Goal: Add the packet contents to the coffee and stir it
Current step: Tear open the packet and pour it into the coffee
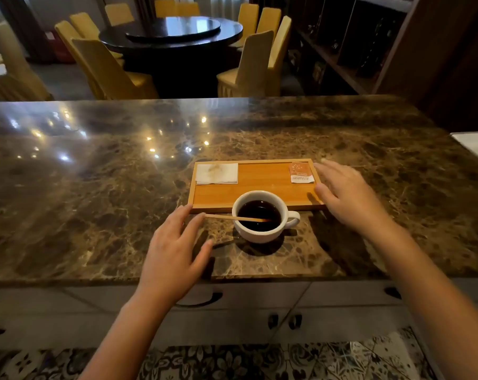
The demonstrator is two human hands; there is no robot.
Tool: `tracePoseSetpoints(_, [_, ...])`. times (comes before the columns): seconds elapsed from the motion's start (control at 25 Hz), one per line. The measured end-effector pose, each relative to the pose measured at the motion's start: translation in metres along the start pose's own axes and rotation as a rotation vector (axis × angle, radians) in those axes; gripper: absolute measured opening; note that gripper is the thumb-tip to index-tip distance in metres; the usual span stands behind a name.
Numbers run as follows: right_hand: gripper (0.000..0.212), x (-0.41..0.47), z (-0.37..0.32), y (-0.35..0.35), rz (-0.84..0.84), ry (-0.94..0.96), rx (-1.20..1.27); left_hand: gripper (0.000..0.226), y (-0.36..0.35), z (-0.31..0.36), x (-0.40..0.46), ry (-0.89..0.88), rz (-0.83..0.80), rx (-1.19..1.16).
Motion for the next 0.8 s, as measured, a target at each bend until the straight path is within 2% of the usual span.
tracePoseSetpoints(0.2, [0.046, 0.031, -0.004, -0.046, -0.231, 0.023, -0.181, 0.06, -0.032, -0.015, -0.01, 0.118, -0.076, 0.064])
tracePoseSetpoints(0.32, [0.037, 0.031, -0.002, -0.047, -0.125, 0.023, -0.107, 0.06, -0.035, -0.021, -0.01, 0.115, -0.081, 0.141])
tracePoseSetpoints(0.44, [0.019, 0.032, -0.003, -0.041, 0.02, 0.044, -0.041, 0.059, -0.036, -0.019, -0.01, 0.117, -0.07, 0.149])
tracePoseSetpoints(0.52, [0.013, 0.033, -0.004, -0.041, 0.047, 0.006, -0.003, 0.059, -0.036, -0.019, -0.011, 0.12, -0.066, 0.15])
tracePoseSetpoints(0.6, [0.021, 0.035, -0.002, -0.041, 0.054, -0.046, 0.021, 0.059, -0.037, -0.019, -0.011, 0.119, -0.068, 0.154])
tracePoseSetpoints(0.72, [0.046, 0.038, 0.004, -0.044, -0.063, -0.115, -0.004, 0.059, -0.037, -0.02, -0.01, 0.12, -0.074, 0.163])
tracePoseSetpoints(0.8, [0.048, 0.037, 0.008, -0.047, -0.122, -0.128, 0.014, 0.059, -0.037, -0.02, -0.011, 0.12, -0.073, 0.164])
Point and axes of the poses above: each hand's wrist, its own x-axis towards the middle knuckle, its own y-axis out of the back of the hand, z = x × y, the point moved 3 cm from there along x, towards the middle knuckle, and after that the axes turned 15 degrees about -x, right-handed, at the moved point
